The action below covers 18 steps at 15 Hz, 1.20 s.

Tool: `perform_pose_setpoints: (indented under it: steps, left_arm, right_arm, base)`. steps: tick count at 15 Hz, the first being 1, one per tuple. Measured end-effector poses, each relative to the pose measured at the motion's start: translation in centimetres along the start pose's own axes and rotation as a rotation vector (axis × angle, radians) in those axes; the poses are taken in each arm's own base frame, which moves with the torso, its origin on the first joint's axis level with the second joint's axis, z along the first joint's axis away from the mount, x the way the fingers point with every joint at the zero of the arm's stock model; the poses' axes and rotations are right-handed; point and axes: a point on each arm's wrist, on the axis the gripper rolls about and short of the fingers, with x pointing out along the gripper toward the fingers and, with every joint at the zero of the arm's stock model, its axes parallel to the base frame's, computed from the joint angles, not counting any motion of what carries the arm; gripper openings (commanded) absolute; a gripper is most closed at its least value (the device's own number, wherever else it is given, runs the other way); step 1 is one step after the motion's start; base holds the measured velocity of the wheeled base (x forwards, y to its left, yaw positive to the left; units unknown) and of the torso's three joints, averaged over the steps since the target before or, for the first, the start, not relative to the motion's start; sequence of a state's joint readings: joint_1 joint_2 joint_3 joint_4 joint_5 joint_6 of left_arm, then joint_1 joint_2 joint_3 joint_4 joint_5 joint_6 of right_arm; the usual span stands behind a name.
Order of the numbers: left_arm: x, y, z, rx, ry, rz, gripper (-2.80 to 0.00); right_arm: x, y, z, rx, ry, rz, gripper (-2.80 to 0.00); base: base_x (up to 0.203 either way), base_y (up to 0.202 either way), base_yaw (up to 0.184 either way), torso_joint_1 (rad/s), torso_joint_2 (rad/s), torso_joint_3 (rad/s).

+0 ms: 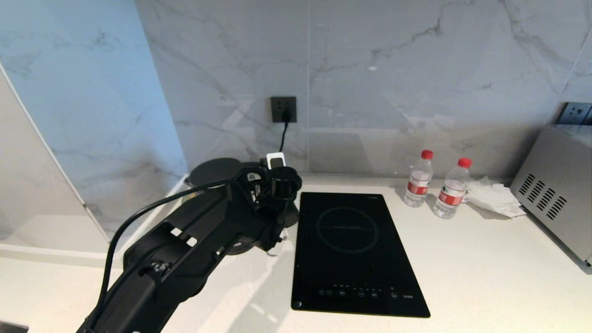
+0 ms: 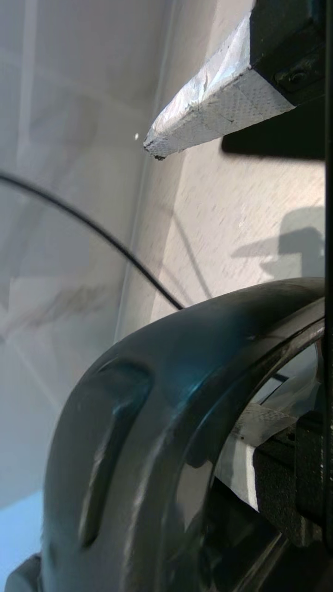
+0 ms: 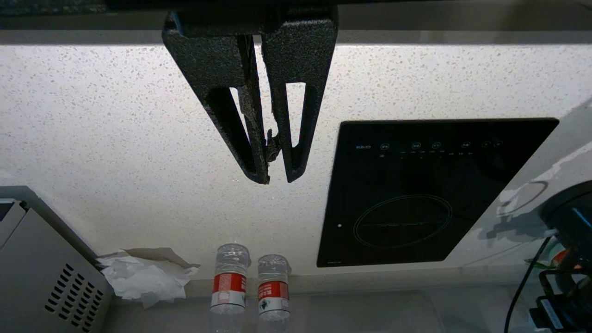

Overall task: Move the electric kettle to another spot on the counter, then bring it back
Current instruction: Pick up the kettle

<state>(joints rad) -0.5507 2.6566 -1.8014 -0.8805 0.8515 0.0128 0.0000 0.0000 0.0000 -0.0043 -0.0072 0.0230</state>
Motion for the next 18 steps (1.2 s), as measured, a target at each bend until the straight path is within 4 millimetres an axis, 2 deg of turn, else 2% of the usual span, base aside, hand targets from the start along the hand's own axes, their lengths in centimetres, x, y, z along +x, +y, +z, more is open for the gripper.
perform_pose_setpoints:
  steps: [1,2,3,12,18]
  left_arm:
    - [0.2,0.1,0.2,-0.002,-0.001,0.004,0.0]
    - [0.3,0.1,0.2,-0.004,-0.003,0.005,-1.47]
    - [0.3,0.1,0.3,-0.006,-0.004,0.006,-2.8]
    - [-0.8,0.4,-0.6,-0.004,0.004,-0.001,-2.8]
    - [-0.9,3.5,-0.8,0.006,0.011,0.008,-2.8]
  right_arm:
    - [0.0,0.0,0.0,0.0,0.0,0.0,-2.8]
    - [0.0,0.0,0.0,0.0,0.0,0.0,-2.8]
    - [0.0,0.0,0.0,0.0,0.0,0.0,-2.8]
    - [0.0,0.0,0.0,0.0,0.0,0.0,-2.8]
    - [0.0,0.0,0.0,0.0,0.0,0.0,-2.8]
  base:
    - [0.0,0.0,0.0,0.0,0.0,0.0]
    - [0.0,0.0,0.0,0.0,0.0,0.0]
    - [0.0,0.0,0.0,0.0,0.0,0.0]
    - [0.0,0.0,0.0,0.0,0.0,0.0]
    - [0.0,0.0,0.0,0.0,0.0,0.0]
